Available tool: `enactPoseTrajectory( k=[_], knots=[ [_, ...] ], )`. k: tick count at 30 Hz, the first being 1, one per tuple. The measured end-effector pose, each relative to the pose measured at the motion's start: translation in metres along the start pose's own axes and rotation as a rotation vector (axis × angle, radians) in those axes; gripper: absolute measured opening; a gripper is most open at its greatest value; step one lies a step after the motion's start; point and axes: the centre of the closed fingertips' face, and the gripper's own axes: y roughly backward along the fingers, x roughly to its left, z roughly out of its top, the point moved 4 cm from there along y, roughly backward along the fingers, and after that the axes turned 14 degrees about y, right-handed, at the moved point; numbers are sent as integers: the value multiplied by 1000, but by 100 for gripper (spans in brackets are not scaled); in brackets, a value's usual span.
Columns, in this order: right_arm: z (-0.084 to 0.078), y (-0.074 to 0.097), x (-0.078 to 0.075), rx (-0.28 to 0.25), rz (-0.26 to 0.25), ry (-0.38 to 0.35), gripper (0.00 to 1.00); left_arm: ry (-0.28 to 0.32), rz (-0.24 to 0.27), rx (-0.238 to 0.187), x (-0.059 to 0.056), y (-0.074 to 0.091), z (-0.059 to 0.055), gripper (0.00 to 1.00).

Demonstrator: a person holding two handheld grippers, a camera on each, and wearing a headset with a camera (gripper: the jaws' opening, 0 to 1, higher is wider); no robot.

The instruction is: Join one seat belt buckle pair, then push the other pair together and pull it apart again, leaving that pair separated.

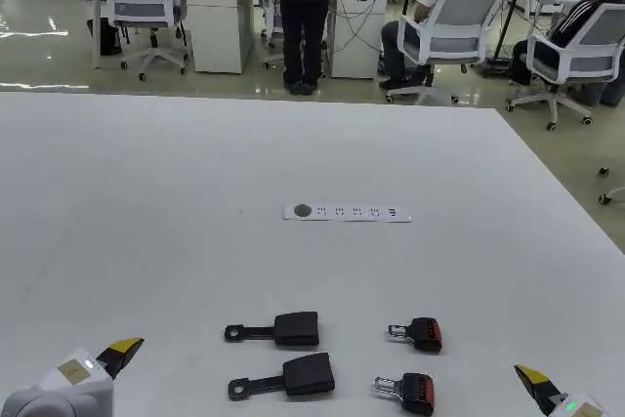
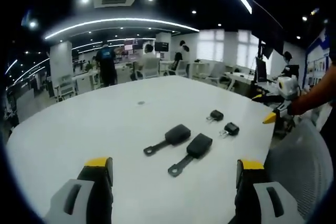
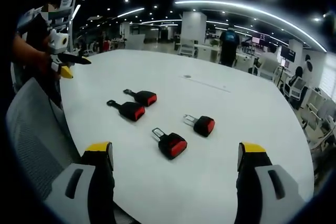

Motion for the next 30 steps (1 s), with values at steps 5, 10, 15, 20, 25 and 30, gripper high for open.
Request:
enactPoseTrajectory(
  k=[5, 10, 15, 20, 25, 30],
  knots=[
    [-1, -1, 0, 0, 0, 0, 100, -2, -1, 1, -3, 1, 2, 100],
    [1, 1, 1, -1, -3, 8, 100, -2, -1, 3, 2, 0, -2, 100],
    [2, 0, 0, -3, 1, 7, 100, -5, 1, 2, 4, 1, 0, 100],
    [3, 0, 0, -3, 2, 11, 100, -9, 0, -1, 10, -1, -1, 100],
    [4, 0, 0, -3, 5, 16, 100, -12, -5, 3, 1, 0, 2, 100],
    [5, 0, 1, -2, 7, 13, 100, -14, -6, 7, 3, 1, 0, 100]
  ],
)
